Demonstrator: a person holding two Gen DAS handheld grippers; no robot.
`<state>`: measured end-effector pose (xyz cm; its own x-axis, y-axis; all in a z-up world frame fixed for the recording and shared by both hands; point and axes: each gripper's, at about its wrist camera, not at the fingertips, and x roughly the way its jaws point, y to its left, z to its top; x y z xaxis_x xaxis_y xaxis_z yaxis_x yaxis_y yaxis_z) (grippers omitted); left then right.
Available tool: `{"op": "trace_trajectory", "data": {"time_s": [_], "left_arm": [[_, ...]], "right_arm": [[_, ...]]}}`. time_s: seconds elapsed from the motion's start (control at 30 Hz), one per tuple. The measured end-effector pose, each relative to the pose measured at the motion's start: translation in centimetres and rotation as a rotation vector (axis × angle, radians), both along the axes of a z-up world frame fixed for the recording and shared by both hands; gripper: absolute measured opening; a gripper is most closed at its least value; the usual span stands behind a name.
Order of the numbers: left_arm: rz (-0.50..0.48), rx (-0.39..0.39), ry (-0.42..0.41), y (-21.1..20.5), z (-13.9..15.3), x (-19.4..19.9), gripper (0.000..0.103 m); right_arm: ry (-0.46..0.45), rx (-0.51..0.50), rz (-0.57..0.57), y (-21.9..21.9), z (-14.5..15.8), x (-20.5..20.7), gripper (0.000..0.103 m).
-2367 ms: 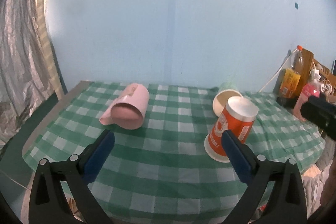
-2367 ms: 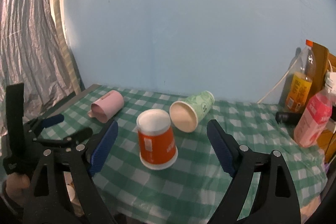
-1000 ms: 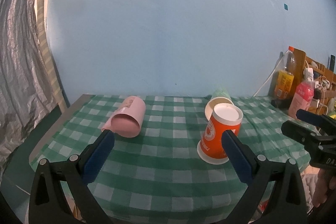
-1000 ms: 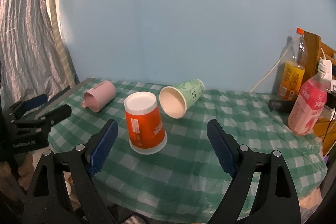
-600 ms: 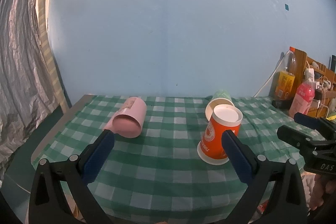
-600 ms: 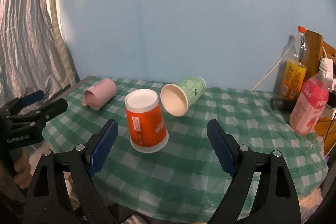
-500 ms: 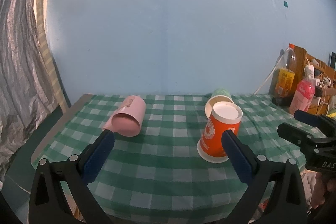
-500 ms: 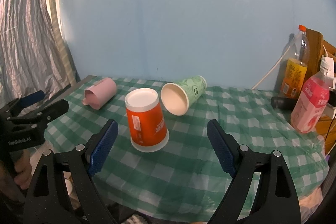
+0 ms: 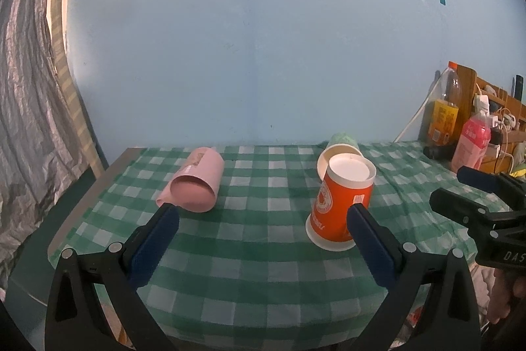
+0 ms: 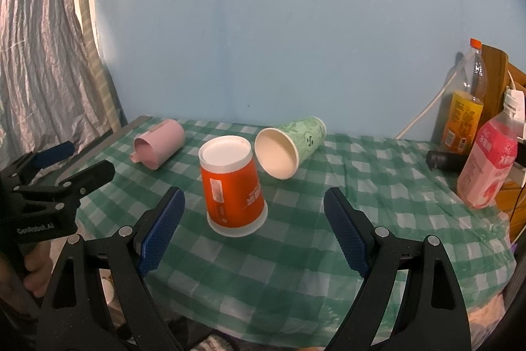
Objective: Flip cup upside down
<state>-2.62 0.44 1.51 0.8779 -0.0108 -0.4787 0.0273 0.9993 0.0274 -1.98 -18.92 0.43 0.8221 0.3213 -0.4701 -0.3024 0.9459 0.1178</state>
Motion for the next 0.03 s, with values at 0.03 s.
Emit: {"op": "trace_trajectory", "data": {"time_s": [0.03], "left_arm": [[0.004,0.000,0.003,-0.02,-0.02,0.04,0.103]], "right_arm": [[0.001,0.000,0.000,0.02,-0.03,-0.02,0.086]]}}
